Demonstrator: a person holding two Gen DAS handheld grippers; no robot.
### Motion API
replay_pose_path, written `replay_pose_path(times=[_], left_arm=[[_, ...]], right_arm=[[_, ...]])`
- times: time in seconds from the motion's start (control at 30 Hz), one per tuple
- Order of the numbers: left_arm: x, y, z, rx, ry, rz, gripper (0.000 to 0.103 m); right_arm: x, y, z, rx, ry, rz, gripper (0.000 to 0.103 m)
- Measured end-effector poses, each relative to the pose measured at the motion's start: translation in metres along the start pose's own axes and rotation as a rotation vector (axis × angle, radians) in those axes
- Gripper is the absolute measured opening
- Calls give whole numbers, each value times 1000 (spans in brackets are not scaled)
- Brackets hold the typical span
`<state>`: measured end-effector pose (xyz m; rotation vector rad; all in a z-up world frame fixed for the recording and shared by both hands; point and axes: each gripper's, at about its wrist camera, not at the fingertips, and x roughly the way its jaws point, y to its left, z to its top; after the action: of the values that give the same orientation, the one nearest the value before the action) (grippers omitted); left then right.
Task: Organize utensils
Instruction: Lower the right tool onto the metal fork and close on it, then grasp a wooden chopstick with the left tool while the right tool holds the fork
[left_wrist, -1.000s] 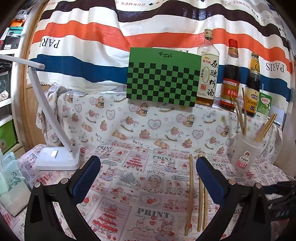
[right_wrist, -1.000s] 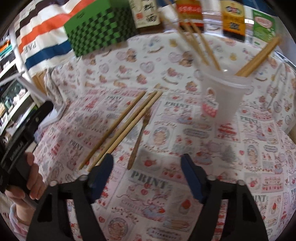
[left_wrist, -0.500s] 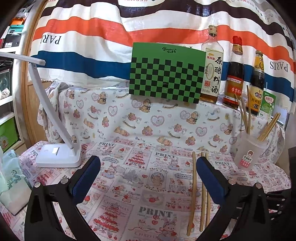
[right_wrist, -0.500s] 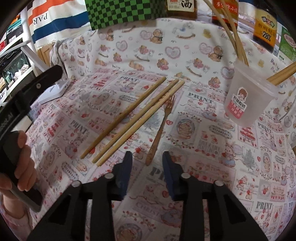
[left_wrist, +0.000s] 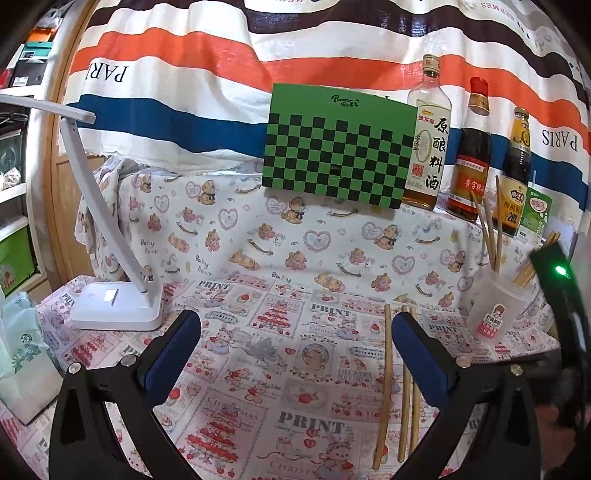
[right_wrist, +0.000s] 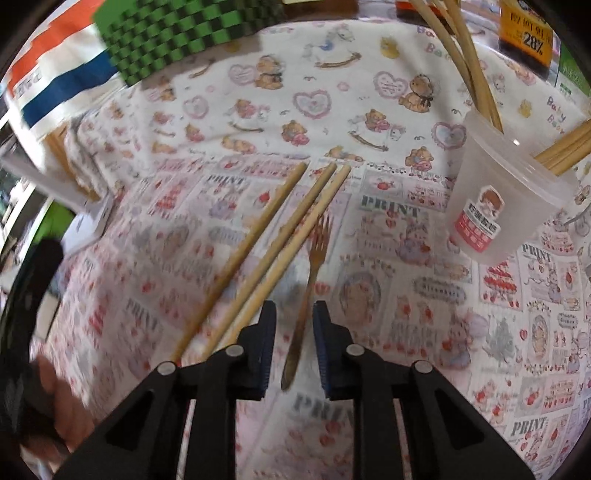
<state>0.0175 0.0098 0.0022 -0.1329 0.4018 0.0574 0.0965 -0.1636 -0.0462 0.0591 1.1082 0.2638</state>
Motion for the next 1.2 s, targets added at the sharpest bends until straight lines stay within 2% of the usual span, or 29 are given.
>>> replay_pose_path(times=[0.07, 0.2, 0.47, 0.7, 0.87, 1.2], left_arm=[[-1, -2, 0, 7, -5, 2, 102], [-2, -5, 0, 20, -8, 3, 102], [-5, -14, -1, 63, -27, 5, 102], [-5, -16, -1, 73, -21, 5, 102], [-4, -16, -1, 68, -17, 6, 102], [-5, -18, -2, 84, -21, 12, 102]], right_arm=[[9, 1, 6, 5, 17, -32, 17], [21, 4, 10, -9, 42, -33, 15], [27, 5, 11, -38, -13, -136, 6], [14, -15, -2, -5, -49, -92, 3], [-26, -22, -25, -78, -150, -113, 3], [-89, -53, -52, -51, -374, 44, 3]])
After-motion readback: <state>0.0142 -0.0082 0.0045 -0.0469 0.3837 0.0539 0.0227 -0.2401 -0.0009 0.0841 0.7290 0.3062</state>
